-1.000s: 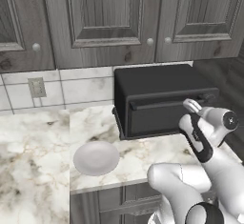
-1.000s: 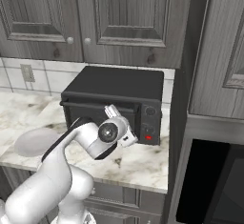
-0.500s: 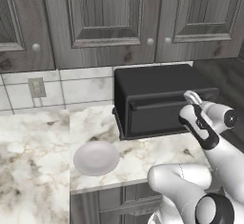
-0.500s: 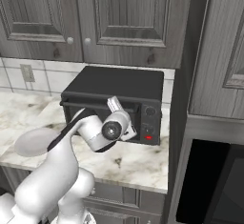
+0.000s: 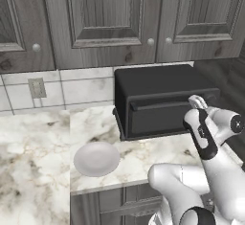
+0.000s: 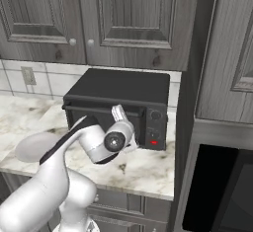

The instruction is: Pull the toaster oven rack outwards. Pick up the baguette from the plate and place it on the toaster oven rack. Close the toaster oven door fully and set the temperature to the lowest setting.

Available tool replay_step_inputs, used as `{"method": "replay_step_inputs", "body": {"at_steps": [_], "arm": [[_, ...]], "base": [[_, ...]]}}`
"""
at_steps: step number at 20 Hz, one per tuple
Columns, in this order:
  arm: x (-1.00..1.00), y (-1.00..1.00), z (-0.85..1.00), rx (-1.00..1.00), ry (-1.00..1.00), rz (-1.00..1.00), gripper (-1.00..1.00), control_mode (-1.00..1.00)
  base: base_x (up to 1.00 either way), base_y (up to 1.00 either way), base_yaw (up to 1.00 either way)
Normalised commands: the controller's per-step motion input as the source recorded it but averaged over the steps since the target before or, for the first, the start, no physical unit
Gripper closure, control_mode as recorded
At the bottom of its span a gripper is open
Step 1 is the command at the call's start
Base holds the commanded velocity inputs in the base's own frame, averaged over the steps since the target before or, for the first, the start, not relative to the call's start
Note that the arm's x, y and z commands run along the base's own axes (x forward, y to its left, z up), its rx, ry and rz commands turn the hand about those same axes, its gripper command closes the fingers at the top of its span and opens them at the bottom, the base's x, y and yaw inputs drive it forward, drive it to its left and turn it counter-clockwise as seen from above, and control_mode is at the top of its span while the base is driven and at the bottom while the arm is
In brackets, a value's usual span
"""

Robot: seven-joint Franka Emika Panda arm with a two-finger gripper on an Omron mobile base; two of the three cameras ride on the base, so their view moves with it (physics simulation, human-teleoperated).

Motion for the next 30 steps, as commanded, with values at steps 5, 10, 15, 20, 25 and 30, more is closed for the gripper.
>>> {"method": "replay_step_inputs", "body": {"at_steps": [5, 10, 15, 20, 25, 30], "arm": [[-0.6, 0.0, 0.53, 0.02, -0.02, 0.0, -1.0, -1.0], [-0.8, -0.1, 0.6, 0.0, -0.02, 0.0, -1.0, -1.0], [-0.54, -0.38, 0.33, -0.04, 0.18, 0.0, -1.0, -1.0], [-0.06, -0.41, 0.17, -0.21, 0.29, -0.01, -1.0, -1.0], [0.08, -0.29, 0.08, -0.36, 0.25, 0.0, -1.0, -1.0], [0.02, -0.2, -0.24, -0.32, 0.1, 0.01, -1.0, -1.0]], "base": [[0.0, 0.0, 0.0], [0.0, 0.0, 0.0], [0.0, 0.0, 0.0], [0.0, 0.0, 0.0], [0.0, 0.0, 0.0], [0.0, 0.0, 0.0]]}}
